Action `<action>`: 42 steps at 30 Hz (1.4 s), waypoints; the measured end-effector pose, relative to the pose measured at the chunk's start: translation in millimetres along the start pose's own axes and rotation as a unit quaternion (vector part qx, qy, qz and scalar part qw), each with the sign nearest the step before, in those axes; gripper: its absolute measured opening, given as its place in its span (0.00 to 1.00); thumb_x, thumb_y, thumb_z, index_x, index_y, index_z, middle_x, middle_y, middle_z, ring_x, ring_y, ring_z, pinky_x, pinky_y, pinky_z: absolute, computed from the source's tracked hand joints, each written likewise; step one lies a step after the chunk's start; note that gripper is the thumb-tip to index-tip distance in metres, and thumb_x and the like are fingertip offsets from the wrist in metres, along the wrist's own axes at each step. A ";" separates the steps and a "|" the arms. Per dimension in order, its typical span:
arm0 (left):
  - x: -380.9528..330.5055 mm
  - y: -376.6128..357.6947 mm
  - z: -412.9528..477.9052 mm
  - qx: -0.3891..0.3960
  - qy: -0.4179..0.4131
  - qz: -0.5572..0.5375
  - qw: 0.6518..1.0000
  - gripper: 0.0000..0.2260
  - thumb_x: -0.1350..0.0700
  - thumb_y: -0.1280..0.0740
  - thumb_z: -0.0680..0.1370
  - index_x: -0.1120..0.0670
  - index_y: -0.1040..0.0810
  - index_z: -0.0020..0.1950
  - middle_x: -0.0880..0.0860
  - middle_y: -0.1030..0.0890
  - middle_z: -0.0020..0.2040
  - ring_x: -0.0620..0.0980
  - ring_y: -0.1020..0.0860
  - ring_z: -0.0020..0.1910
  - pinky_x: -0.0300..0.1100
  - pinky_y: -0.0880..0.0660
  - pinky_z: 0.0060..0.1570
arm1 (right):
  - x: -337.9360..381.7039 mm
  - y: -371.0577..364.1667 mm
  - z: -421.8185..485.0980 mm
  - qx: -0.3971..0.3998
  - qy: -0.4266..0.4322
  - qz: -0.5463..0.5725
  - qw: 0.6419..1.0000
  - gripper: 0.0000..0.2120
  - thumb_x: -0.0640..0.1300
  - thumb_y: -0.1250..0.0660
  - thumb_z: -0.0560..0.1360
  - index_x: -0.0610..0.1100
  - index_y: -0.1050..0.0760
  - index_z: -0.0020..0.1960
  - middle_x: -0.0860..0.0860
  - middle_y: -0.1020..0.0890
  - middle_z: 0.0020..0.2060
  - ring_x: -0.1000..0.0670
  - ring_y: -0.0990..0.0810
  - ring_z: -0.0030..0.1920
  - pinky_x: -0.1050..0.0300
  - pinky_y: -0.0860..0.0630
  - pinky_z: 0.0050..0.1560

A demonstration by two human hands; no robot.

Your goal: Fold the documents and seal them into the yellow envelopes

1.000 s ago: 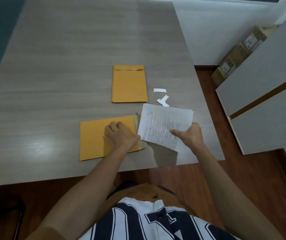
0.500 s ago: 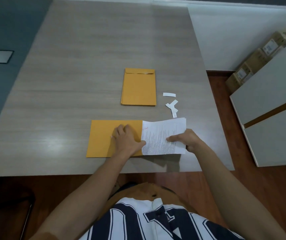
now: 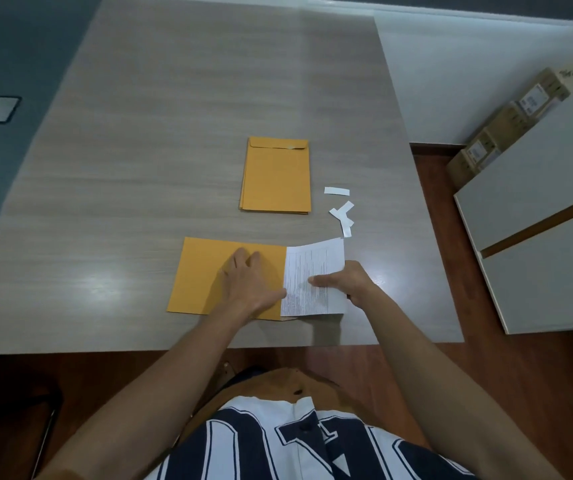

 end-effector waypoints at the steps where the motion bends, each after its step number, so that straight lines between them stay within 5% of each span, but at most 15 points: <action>1: 1.9 4.8 2.6 0.014 -0.010 0.015 1.000 0.49 0.32 0.29 0.66 0.51 0.45 0.78 0.57 0.47 0.79 0.58 0.47 0.77 0.55 0.42 0.73 | -3.8 1.5 0.5 -0.015 0.001 0.007 1.000 0.24 0.41 0.16 0.59 0.41 0.18 0.53 0.49 0.15 0.50 0.47 0.16 0.51 0.47 0.19 0.53; 6: 16.0 22.0 20.3 0.059 -0.141 0.133 0.979 0.63 0.30 0.23 0.55 0.46 0.54 0.80 0.56 0.51 0.80 0.58 0.50 0.78 0.60 0.45 0.74 | -14.0 4.0 -4.1 -0.072 -0.009 0.008 0.997 0.09 0.37 0.29 0.72 0.42 0.20 0.52 0.48 0.17 0.50 0.48 0.19 0.47 0.57 0.24 0.41; 11: 19.9 13.6 21.7 0.072 -0.231 0.226 0.944 0.70 0.32 0.21 0.52 0.42 0.67 0.77 0.59 0.49 0.78 0.60 0.50 0.78 0.62 0.48 0.74 | -16.1 -0.3 -8.0 -0.135 -0.009 -0.021 0.991 0.12 0.38 0.36 0.73 0.41 0.22 0.55 0.48 0.19 0.50 0.45 0.20 0.52 0.54 0.25 0.47; 25: 17.8 12.5 22.5 0.027 -0.277 0.198 0.940 0.72 0.28 0.24 0.51 0.44 0.71 0.76 0.63 0.40 0.73 0.61 0.39 0.73 0.54 0.37 0.69 | -13.0 -27.9 -9.8 -0.125 -0.030 0.013 0.992 0.11 0.36 0.37 0.73 0.41 0.21 0.54 0.46 0.18 0.51 0.43 0.19 0.53 0.51 0.22 0.51; 33: 19.3 11.8 25.5 0.042 -0.281 0.166 0.944 0.72 0.30 0.22 0.51 0.44 0.71 0.77 0.62 0.43 0.76 0.61 0.43 0.75 0.54 0.40 0.73 | 4.6 -58.2 -11.1 -0.136 -0.007 -0.127 0.983 0.11 0.36 0.38 0.74 0.37 0.22 0.55 0.46 0.19 0.48 0.46 0.22 0.48 0.56 0.27 0.44; 37: 26.9 10.9 26.2 0.027 -0.262 0.175 0.949 0.73 0.26 0.25 0.50 0.44 0.73 0.76 0.63 0.51 0.79 0.63 0.52 0.79 0.58 0.49 0.76 | 11.5 -53.2 -13.7 -0.163 0.009 -0.133 0.978 0.11 0.38 0.39 0.75 0.37 0.24 0.56 0.46 0.20 0.49 0.47 0.23 0.48 0.59 0.30 0.37; 42: 23.5 12.8 27.3 0.021 -0.270 0.184 0.945 0.72 0.25 0.26 0.50 0.43 0.73 0.76 0.66 0.45 0.76 0.66 0.50 0.77 0.64 0.51 0.74 | 14.1 -49.6 -16.0 -0.164 0.022 -0.111 0.980 0.12 0.37 0.39 0.77 0.40 0.24 0.60 0.49 0.22 0.49 0.49 0.25 0.48 0.61 0.31 0.37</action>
Point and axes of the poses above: each hand's wrist, its own z-axis towards the middle knuckle, its own y-axis out of the back of the hand, x = y × z, the point moved 4 cm from there along z, towards the middle knuckle
